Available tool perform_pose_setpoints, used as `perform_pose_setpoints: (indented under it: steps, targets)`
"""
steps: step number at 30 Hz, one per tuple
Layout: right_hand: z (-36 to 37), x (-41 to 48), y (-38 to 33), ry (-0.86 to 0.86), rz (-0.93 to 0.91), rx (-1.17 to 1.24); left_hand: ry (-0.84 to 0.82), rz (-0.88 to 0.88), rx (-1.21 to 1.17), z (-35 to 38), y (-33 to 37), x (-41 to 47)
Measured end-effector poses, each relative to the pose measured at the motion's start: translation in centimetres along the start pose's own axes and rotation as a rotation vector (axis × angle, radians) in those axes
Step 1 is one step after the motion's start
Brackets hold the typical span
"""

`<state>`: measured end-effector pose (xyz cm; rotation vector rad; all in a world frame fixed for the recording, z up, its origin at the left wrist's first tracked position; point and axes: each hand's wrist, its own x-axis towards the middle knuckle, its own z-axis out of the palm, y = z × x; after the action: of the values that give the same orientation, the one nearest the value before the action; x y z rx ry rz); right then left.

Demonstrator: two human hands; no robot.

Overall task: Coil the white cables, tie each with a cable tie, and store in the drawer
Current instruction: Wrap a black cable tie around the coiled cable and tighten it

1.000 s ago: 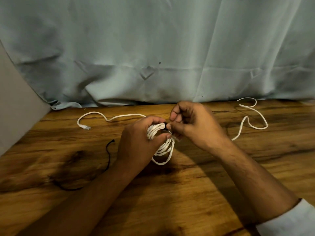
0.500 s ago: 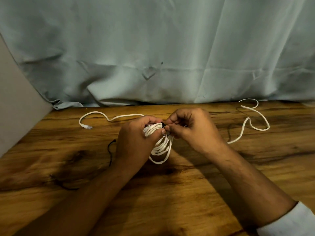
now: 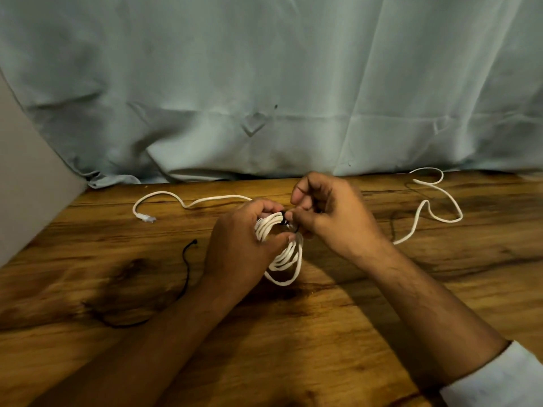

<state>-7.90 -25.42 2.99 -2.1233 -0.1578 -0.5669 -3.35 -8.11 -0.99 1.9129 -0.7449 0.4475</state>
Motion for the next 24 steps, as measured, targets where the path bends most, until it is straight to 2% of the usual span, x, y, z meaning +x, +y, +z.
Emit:
perform_pose_setpoints:
  steps: [5,11,18,21,24]
  targets:
    - [0.1,0.1,0.1,-0.004,0.097,0.103,0.024,0.027,0.083,0.1,-0.2,0.1]
    - [0.7,-0.1,0.1,0.014,0.103,0.046,0.06,0.012,0.089,-0.3,-0.6,0.3]
    - [-0.2,-0.1,-0.6,-0.106,0.328,0.446,0.087,-0.037,0.013,-0.4,-1.1,0.5]
    - [-0.2,0.0,-0.6,-0.087,0.37,0.487,0.094,-0.033,0.013,-0.3,-0.8,0.5]
    - [-0.4,0.0,-0.7,-0.066,0.35,0.426,0.093,-0.036,-0.002,-0.3,-0.7,0.4]
